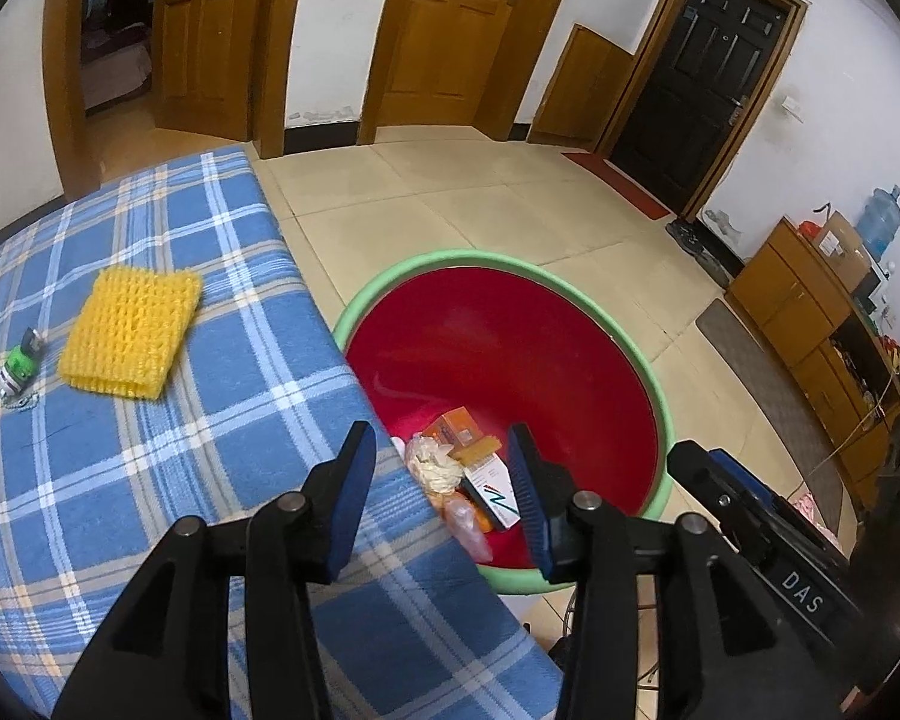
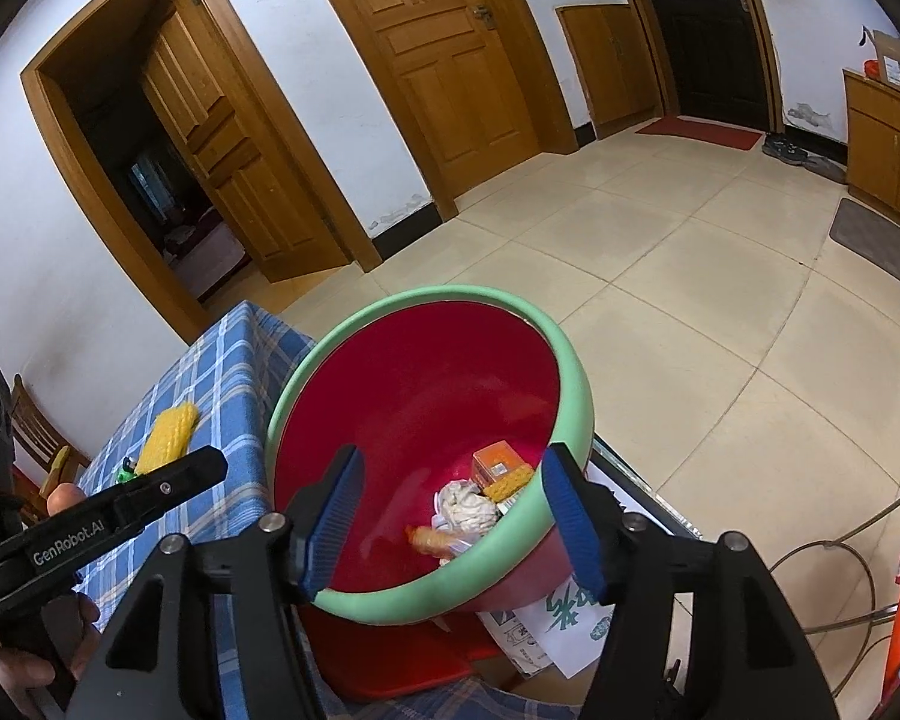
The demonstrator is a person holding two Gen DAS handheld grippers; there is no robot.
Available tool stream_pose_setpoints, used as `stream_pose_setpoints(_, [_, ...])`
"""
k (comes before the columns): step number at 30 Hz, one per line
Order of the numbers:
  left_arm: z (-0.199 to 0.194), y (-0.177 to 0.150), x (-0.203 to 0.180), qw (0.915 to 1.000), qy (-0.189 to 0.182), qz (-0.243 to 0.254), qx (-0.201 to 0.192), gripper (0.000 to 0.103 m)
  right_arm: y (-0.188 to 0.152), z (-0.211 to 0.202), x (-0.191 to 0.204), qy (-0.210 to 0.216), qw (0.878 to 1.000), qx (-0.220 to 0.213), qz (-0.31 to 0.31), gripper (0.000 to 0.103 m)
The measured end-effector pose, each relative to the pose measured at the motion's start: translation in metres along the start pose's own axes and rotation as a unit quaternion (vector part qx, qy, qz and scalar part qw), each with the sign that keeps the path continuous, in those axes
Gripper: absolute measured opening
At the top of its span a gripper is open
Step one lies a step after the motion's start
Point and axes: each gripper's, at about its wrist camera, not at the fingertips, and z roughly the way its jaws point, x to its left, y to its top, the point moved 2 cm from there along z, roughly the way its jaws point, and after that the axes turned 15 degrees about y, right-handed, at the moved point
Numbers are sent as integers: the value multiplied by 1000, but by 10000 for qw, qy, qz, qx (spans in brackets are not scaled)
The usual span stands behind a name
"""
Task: Collect trash
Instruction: 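Open both tools to drop the bag and bread package into the bucket, then move both open tools back over the table toward the toy and foam net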
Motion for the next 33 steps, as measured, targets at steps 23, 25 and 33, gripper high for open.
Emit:
stream_pose_setpoints(23, [-19,10,113,9935,851,-722,-232,45,4,19,57,337,9988,247,-236,76])
stream_pose_setpoints(25, [-18,11,126,9918,976,-783,-240,45,5,24,66,402,9984,300,-277,76])
stream_pose_setpoints(33, [-3,16,179,9844,1386,-1071,-145,45,11,42,98,491,9966,399,-523,77])
